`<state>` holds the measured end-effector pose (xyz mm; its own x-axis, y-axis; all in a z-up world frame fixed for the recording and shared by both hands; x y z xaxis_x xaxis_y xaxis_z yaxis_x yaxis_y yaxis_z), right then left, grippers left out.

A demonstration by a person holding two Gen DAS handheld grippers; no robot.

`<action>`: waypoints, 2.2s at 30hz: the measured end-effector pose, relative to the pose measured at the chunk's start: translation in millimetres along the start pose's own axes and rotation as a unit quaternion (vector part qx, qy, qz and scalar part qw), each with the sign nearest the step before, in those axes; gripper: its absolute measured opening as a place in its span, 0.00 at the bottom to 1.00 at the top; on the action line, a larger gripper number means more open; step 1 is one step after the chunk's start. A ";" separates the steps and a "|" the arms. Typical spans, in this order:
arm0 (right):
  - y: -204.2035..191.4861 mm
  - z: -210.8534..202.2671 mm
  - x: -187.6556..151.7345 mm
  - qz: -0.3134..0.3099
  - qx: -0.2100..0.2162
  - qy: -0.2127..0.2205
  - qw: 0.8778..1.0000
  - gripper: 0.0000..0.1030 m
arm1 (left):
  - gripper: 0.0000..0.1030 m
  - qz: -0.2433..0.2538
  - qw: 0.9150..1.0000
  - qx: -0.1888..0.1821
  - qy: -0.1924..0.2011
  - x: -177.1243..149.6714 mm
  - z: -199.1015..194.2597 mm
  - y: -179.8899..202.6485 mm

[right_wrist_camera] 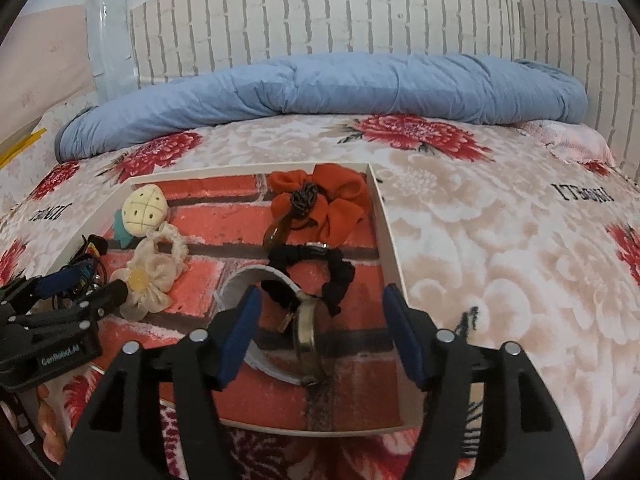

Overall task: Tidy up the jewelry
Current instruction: 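Open both tools to release the bracelet and bangle in the tray, then move both tools back toward the black claw clip and wooden bead bracelet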

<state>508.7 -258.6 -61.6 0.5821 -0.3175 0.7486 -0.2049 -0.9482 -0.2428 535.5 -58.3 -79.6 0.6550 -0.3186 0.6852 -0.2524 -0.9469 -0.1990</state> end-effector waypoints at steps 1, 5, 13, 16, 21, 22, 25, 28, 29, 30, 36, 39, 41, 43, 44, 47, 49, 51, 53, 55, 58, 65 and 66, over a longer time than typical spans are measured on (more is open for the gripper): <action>0.9 -2.2 1.1 0.000 0.000 0.003 1.000 0.72 | 0.88 0.005 1.000 0.006 0.004 0.7 -3.6 1.0; 3.7 -12.7 7.0 0.012 0.014 0.012 1.000 0.83 | 0.91 0.011 1.000 -0.005 0.014 3.3 -16.4 6.8; 10.8 -67.4 24.1 0.029 0.026 0.036 0.999 0.92 | 0.95 -0.002 0.997 -0.036 0.061 24.3 -79.5 14.2; 12.0 -97.5 26.1 0.022 0.019 0.044 0.999 0.92 | 0.95 0.004 0.997 -0.031 0.075 30.3 -115.8 13.2; 13.1 -139.0 12.1 0.007 0.006 0.048 0.999 0.92 | 0.95 0.015 0.996 0.003 0.084 17.0 -170.3 -8.7; 12.9 -147.5 5.1 0.005 0.004 0.046 0.999 0.92 | 0.95 0.018 0.996 0.009 0.083 12.3 -178.4 -13.8; 12.6 -165.6 -13.7 -0.003 0.001 0.038 0.999 0.92 | 0.95 0.025 0.996 0.034 0.076 -10.6 -201.6 -30.6; 13.3 -179.3 -36.4 -0.013 -0.006 0.025 1.000 0.92 | 0.95 0.023 0.997 0.044 0.062 -38.9 -215.8 -43.5; 13.2 -181.3 -42.8 -0.015 -0.007 0.020 1.000 0.92 | 0.95 0.023 0.997 0.045 0.057 -48.9 -219.0 -46.8; 14.2 -184.5 -53.5 -0.016 -0.010 0.011 1.000 0.92 | 0.95 0.021 0.997 0.048 0.051 -62.0 -222.7 -50.1; 21.1 -190.5 -107.6 -0.026 -0.033 -0.032 0.999 0.92 | 0.95 0.015 0.999 0.034 0.008 -125.9 -214.4 -49.5; 25.7 -190.0 -134.7 -0.025 -0.047 -0.054 0.997 0.92 | 0.95 0.016 0.999 0.033 -0.011 -151.6 -208.6 -42.9; 27.7 -187.9 -150.9 -0.030 -0.051 -0.070 0.996 0.92 | 0.95 0.013 0.999 0.024 -0.023 -168.8 -204.0 -34.9; 28.5 -188.8 -159.6 -0.036 -0.060 -0.072 0.995 0.92 | 0.95 0.015 0.999 0.021 -0.036 -181.8 -200.2 -29.6; 28.1 -189.9 -160.9 -0.038 -0.061 -0.070 0.995 0.92 | 0.95 0.017 0.999 0.024 -0.040 -186.8 -198.7 -27.7; 25.6 -190.4 -161.6 -0.042 -0.060 -0.070 0.995 0.91 | 0.95 0.016 0.998 0.027 -0.048 -193.8 -194.1 -25.8; 27.0 -188.4 -164.2 -0.040 -0.061 -0.075 0.995 0.91 | 0.95 0.011 0.998 0.027 -0.054 -196.5 -190.1 -27.7; 28.6 -185.6 -166.4 -0.037 -0.061 -0.081 0.994 0.89 | 0.95 0.002 0.998 0.022 -0.059 -200.2 -185.9 -29.9; 30.1 -181.0 -170.2 -0.034 -0.060 -0.093 0.993 0.78 | 0.95 -0.001 0.998 0.018 -0.063 -202.5 -183.0 -30.4; 30.4 -177.1 -173.7 -0.032 -0.060 -0.102 0.992 0.72 | 0.95 -0.002 0.998 0.017 -0.067 -204.8 -180.4 -30.1; 30.5 -172.2 -179.2 -0.031 -0.059 -0.114 0.991 0.62 | 0.94 0.000 0.997 0.012 -0.070 -206.8 -177.6 -28.1; 23.9 -169.7 -182.5 -0.040 -0.049 -0.122 0.991 0.42 | 0.77 -0.002 0.996 -0.011 -0.083 -210.2 -167.6 -24.2; 22.7 -169.8 -182.9 -0.042 -0.048 -0.122 0.990 0.40 | 0.76 -0.003 0.996 -0.013 -0.084 -210.3 -166.9 -24.0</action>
<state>264.0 -220.0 -99.3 0.7708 -0.2420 0.5893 -0.2152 -0.9696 -0.1167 285.0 38.6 -102.0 0.7655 -0.3185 0.5591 -0.2656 -0.9478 -0.1764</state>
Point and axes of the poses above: each gripper's, at about its wrist camera, not at the fingertips, and z roughly the way its jaws point, y to its right, x to its top, the point moved 8 cm from there along z, roughly the way its jaws point, and after that the axes turned 15 degrees about z, right-handed, at the moved point
